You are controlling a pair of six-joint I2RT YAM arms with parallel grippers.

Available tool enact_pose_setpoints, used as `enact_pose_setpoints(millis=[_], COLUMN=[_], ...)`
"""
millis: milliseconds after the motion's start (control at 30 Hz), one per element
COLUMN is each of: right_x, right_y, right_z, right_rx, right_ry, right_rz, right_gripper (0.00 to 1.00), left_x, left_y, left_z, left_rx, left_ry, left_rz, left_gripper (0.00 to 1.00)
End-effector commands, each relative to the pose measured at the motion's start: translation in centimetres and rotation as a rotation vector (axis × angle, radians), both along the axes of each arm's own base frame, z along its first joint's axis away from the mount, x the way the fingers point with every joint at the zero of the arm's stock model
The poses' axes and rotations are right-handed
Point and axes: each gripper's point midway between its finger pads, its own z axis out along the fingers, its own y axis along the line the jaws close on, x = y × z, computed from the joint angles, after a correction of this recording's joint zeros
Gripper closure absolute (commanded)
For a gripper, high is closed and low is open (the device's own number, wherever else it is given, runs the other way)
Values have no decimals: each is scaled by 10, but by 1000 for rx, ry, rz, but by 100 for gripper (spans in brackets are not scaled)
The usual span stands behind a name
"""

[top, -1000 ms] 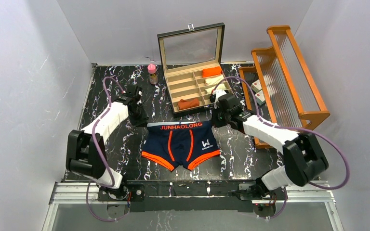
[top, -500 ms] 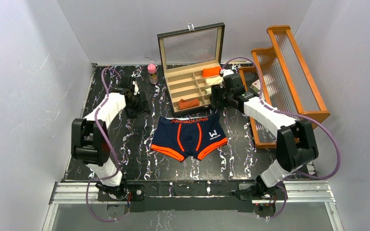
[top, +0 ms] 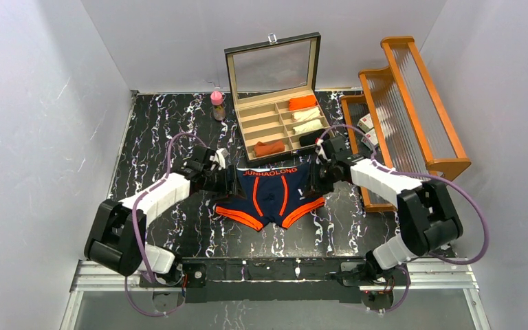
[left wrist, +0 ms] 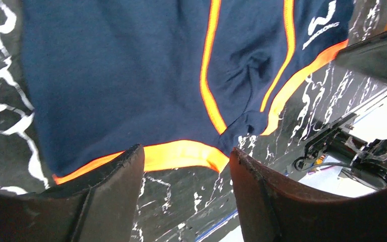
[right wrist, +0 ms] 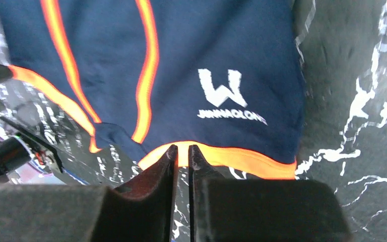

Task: Roll the underwear
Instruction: Flatten out the underwear at the center of the board.

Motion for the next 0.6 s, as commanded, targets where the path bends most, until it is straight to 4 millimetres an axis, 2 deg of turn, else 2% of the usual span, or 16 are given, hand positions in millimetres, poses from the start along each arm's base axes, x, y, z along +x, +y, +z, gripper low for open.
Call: enact_pose_setpoints(millis=[0, 133, 300, 433, 567], right_x=[-17, -36, -66, -87, -112], right_y=[-10, -32, -54, -61, -56], right_z=[-26, -48, -68, -72, -67], right_rx=[-63, -176, -264, -283, -281], right_ry=[123, 191, 279, 336, 374], right_rz=[-31, -61, -86, -112, -100], right_gripper=[83, 83, 82, 82, 82], left_x=[20, 4, -32, -53, -72], left_y=[-16, 8, 36, 48, 57], left_z=[1, -34, -67, -72, -68], left_rx=[-15, 114, 235, 282, 314], left_ry=[-75, 8, 106, 137, 155], left_rz=[51, 133, 207, 242, 265], left_gripper=[42, 45, 46, 47, 47])
